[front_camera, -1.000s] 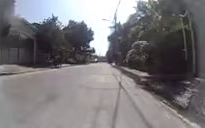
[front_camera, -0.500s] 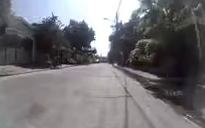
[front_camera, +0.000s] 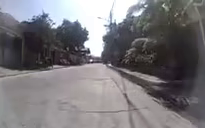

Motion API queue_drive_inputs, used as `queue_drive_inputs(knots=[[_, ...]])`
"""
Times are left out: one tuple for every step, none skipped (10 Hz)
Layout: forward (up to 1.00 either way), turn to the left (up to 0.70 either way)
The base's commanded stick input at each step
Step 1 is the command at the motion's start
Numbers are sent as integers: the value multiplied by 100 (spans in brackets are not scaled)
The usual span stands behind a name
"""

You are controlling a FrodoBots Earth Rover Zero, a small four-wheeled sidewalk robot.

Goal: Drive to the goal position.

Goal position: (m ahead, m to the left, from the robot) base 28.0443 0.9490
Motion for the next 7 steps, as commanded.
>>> queue_drive_inputs(knots=[[100, 0], [100, 0], [100, 0], [100, 0], [100, 0], [100, 0], [100, 0]])
